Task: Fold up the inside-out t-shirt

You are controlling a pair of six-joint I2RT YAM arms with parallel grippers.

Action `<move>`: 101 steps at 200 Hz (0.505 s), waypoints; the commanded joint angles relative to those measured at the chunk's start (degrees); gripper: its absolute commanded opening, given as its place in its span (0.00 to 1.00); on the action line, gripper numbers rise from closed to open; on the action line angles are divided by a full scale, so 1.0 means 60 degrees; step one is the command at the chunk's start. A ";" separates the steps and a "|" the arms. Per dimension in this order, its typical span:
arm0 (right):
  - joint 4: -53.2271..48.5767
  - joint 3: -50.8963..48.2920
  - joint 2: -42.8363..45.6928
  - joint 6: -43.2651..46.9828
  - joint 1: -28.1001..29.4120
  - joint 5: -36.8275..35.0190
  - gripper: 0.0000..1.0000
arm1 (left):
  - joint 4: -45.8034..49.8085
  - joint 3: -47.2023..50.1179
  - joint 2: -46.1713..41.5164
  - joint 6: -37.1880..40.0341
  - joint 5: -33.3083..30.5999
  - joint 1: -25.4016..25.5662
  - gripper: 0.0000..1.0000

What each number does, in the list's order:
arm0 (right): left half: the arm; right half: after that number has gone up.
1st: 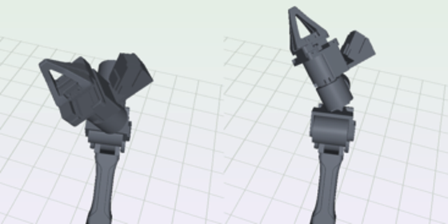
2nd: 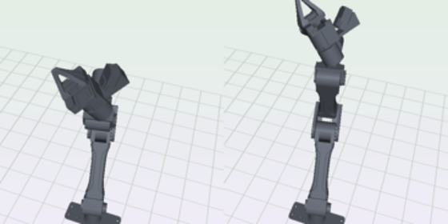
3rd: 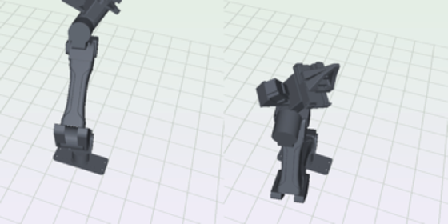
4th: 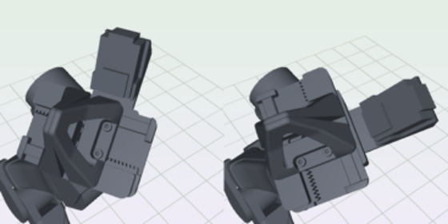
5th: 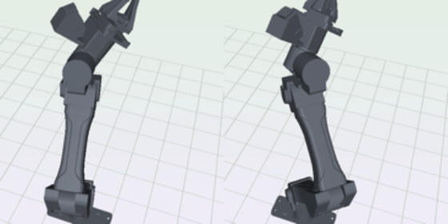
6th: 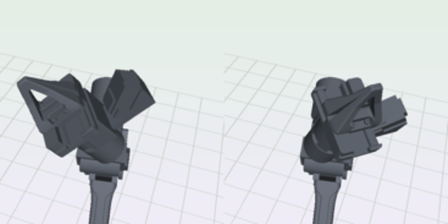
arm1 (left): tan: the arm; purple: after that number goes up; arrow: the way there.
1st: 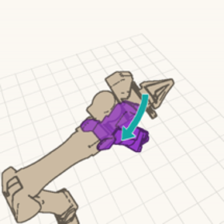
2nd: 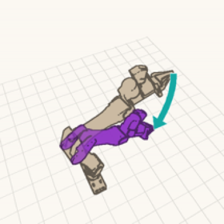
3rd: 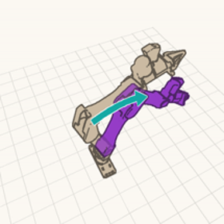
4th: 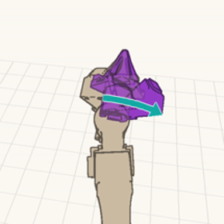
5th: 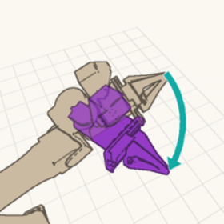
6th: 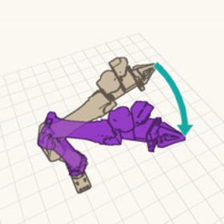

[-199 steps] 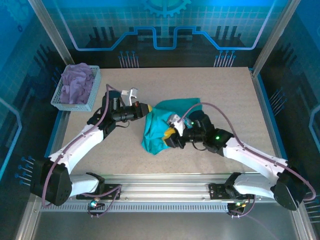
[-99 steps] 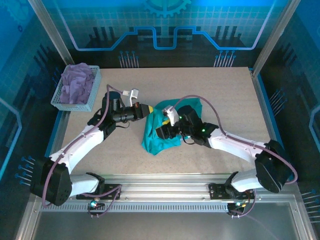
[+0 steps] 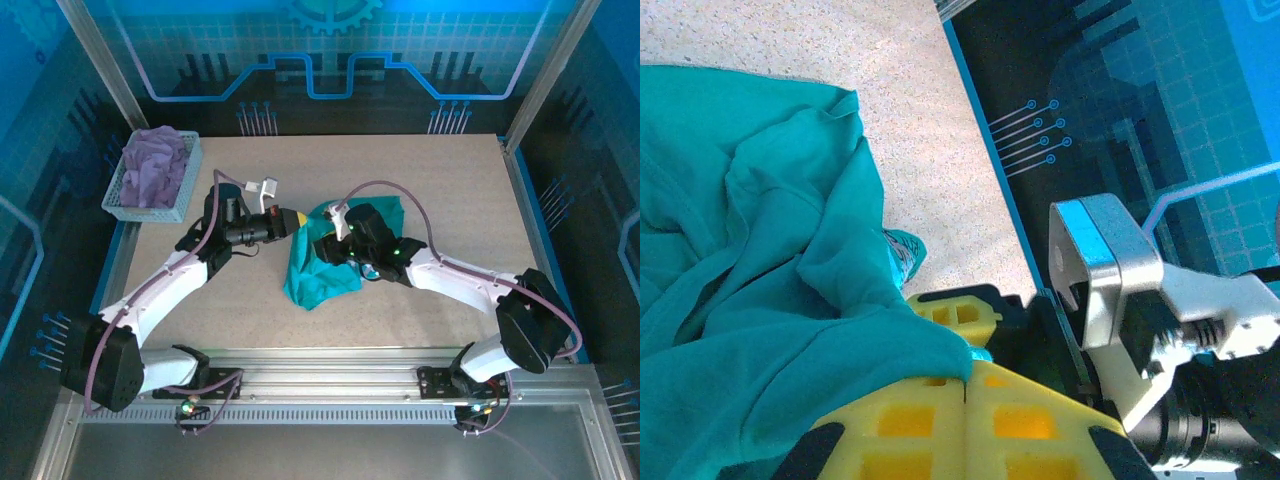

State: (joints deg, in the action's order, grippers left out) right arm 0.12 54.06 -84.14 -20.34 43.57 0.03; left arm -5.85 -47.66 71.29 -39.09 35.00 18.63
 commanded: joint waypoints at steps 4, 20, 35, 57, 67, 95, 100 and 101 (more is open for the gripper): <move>-0.0207 0.0166 0.0210 0.0026 -0.0193 0.0191 0.18 | -0.0114 0.0100 -0.0232 0.0125 0.0182 -0.0044 0.00; -0.0137 0.0113 0.0342 0.0241 -0.0331 0.0863 0.07 | 0.0185 0.0041 -0.0221 0.0310 -0.0106 -0.0044 0.00; 0.0055 -0.0022 0.0554 0.0419 -0.0578 0.1857 0.02 | 0.0804 -0.0092 -0.0208 0.0588 -0.0716 -0.0044 0.00; 0.0582 -0.0309 0.0851 0.0301 -0.0935 0.3353 0.00 | 0.1778 -0.0381 -0.0079 0.1099 -0.1737 -0.0044 0.00; 0.0930 -0.0414 0.0926 0.0164 -0.1024 0.3888 0.00 | 0.2132 -0.0506 0.0007 0.1284 -0.2210 -0.0048 0.00; 0.1893 -0.0558 0.0960 -0.0266 -0.1153 0.4842 0.00 | 0.2650 -0.0662 0.0160 0.1485 -0.2883 -0.0044 0.13; 0.2032 -0.0558 0.0939 -0.0330 -0.1167 0.4905 0.00 | 0.2721 -0.0656 0.0160 0.1502 -0.2962 -0.0044 0.18; 0.2054 -0.0558 0.0940 -0.0331 -0.1168 0.4918 0.00 | 0.2742 -0.0663 0.0153 0.1504 -0.2985 -0.0044 0.19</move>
State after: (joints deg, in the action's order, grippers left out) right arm 5.41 51.53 -79.44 -20.16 37.12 21.10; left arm 5.48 -49.32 71.35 -32.95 22.98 18.63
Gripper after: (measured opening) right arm 0.047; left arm 0.126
